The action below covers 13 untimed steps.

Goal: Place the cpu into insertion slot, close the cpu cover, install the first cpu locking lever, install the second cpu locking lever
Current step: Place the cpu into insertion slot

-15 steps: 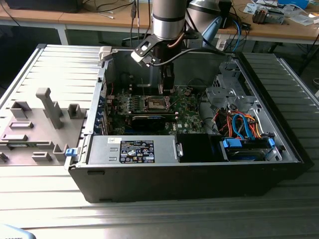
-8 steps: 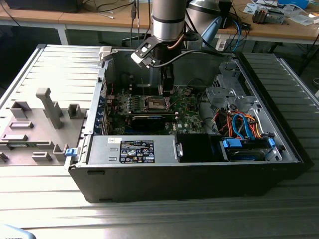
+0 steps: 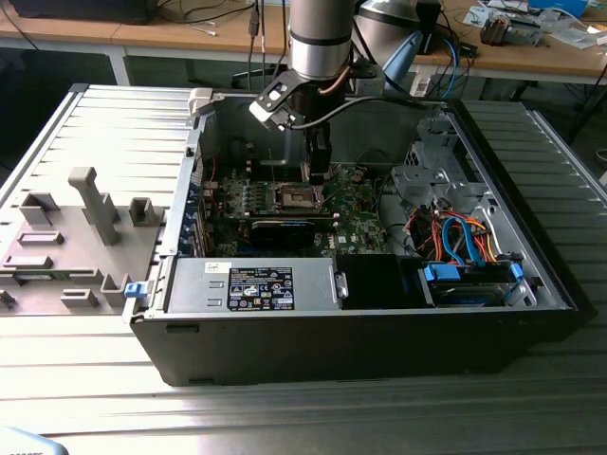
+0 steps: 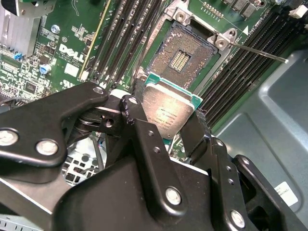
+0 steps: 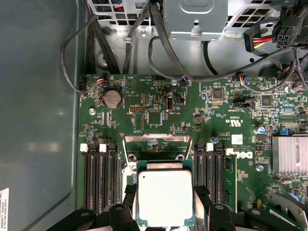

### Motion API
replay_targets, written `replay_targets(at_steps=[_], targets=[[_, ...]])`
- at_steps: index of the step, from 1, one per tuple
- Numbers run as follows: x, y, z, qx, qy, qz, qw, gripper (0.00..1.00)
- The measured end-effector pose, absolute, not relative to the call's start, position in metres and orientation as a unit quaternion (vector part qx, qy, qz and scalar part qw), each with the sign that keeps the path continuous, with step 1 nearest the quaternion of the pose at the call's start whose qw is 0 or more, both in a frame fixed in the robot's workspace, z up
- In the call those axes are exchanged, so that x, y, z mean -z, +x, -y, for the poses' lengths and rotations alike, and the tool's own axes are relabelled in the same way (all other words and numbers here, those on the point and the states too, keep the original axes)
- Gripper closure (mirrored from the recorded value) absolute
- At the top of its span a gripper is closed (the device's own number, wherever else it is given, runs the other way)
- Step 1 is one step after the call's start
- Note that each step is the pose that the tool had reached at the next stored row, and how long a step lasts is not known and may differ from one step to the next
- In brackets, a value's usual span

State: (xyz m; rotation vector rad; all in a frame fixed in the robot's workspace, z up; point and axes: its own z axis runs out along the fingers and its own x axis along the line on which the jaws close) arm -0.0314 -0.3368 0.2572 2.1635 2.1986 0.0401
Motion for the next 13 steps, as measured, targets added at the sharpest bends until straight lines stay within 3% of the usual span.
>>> replay_targets(at_steps=[13], targets=[[-0.2547,-0.0314,0.3368,-0.013,0.701,-0.712,0.028,0.45]])
